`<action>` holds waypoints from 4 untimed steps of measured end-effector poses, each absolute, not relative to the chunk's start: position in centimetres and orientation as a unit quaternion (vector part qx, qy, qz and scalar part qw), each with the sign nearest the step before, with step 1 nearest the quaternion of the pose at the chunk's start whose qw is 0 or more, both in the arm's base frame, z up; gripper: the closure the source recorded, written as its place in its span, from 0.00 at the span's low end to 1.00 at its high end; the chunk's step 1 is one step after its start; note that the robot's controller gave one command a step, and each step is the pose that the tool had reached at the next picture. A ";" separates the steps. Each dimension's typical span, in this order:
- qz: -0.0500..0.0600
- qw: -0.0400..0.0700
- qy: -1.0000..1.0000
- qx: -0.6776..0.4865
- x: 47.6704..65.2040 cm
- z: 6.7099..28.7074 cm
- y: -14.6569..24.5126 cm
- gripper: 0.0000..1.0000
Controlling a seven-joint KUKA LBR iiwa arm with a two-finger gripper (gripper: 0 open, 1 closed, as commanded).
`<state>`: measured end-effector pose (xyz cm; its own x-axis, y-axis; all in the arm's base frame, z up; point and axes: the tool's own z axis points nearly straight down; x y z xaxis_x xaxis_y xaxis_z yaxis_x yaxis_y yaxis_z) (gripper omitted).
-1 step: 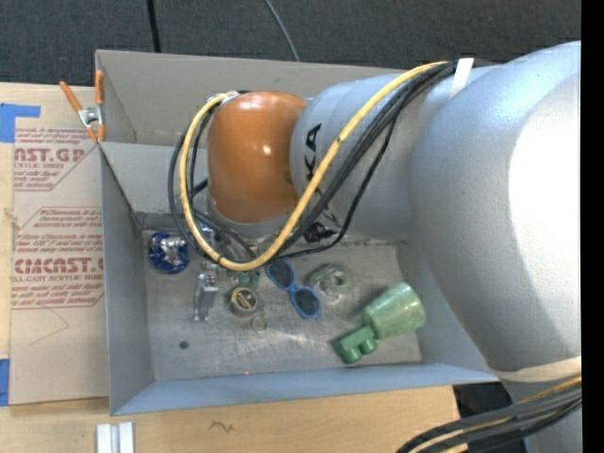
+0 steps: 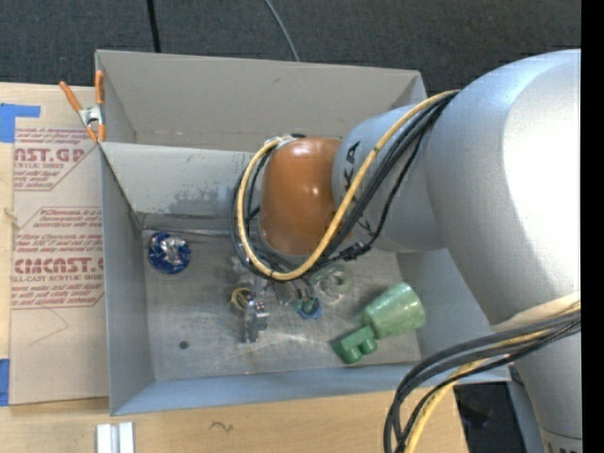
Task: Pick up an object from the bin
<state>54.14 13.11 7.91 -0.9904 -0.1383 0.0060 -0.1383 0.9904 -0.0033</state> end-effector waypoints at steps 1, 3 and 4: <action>-0.001 0.000 -0.997 0.071 54.3 8.3 13.6 1.00; -0.002 -0.004 -0.997 0.079 54.7 7.3 8.6 0.00; -0.001 -0.001 -0.997 0.081 54.6 7.4 8.7 1.00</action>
Offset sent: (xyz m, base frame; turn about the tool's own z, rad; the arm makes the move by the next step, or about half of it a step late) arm 0.0000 0.0000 0.0000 0.0000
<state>54.61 8.68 7.41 -0.9867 -0.1623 -0.0022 -0.1623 0.9867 0.0025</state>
